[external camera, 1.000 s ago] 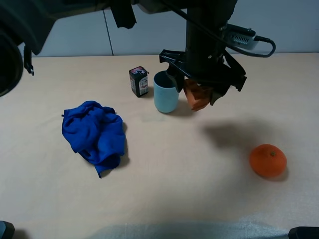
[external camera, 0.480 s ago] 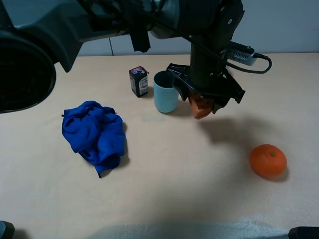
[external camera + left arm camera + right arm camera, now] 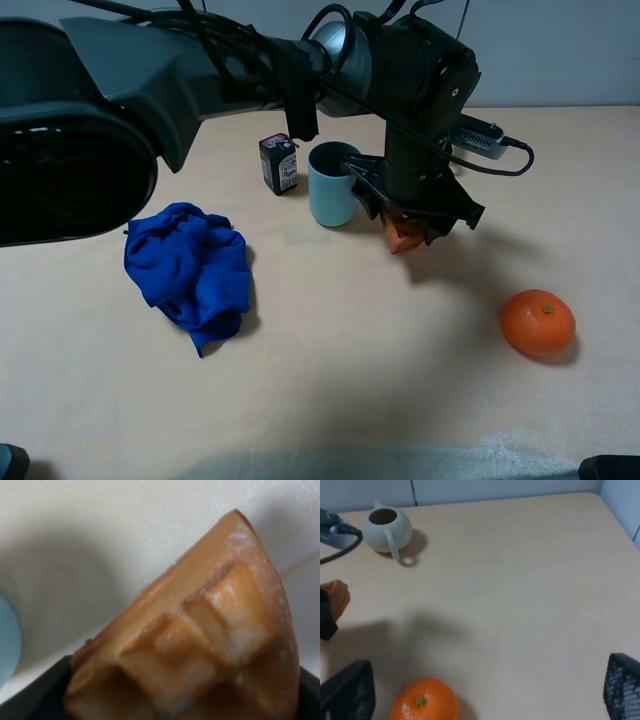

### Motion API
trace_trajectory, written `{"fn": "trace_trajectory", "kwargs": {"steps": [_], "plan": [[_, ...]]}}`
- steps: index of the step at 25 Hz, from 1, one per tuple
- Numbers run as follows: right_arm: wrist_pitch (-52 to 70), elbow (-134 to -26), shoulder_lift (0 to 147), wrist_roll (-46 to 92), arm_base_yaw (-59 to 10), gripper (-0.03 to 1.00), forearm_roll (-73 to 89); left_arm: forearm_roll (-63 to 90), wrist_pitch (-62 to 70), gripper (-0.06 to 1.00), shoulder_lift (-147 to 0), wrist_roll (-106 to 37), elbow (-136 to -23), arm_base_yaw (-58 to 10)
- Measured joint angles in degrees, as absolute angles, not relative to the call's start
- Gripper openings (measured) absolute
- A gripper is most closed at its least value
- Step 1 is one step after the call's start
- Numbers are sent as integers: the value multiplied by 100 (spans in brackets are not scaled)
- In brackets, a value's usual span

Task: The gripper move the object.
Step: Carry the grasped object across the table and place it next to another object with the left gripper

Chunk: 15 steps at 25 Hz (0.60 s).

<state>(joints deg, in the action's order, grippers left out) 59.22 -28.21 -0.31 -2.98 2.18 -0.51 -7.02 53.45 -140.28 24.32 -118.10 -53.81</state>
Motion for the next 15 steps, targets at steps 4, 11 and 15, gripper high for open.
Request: {"fn": "trace_trajectory", "kwargs": {"steps": [4, 11, 15], "plan": [[5922, -2821, -31, -298, 218, 69, -51, -726, 5242, 73, -14085, 2420, -11810, -5381], [5922, -2821, -31, -298, 218, 69, -51, -731, 5228, 73, -14128, 2418, -11810, -5381], [5922, -2821, -31, -298, 218, 69, -51, -731, 5210, 73, -14128, 2418, -11810, -5381]]}}
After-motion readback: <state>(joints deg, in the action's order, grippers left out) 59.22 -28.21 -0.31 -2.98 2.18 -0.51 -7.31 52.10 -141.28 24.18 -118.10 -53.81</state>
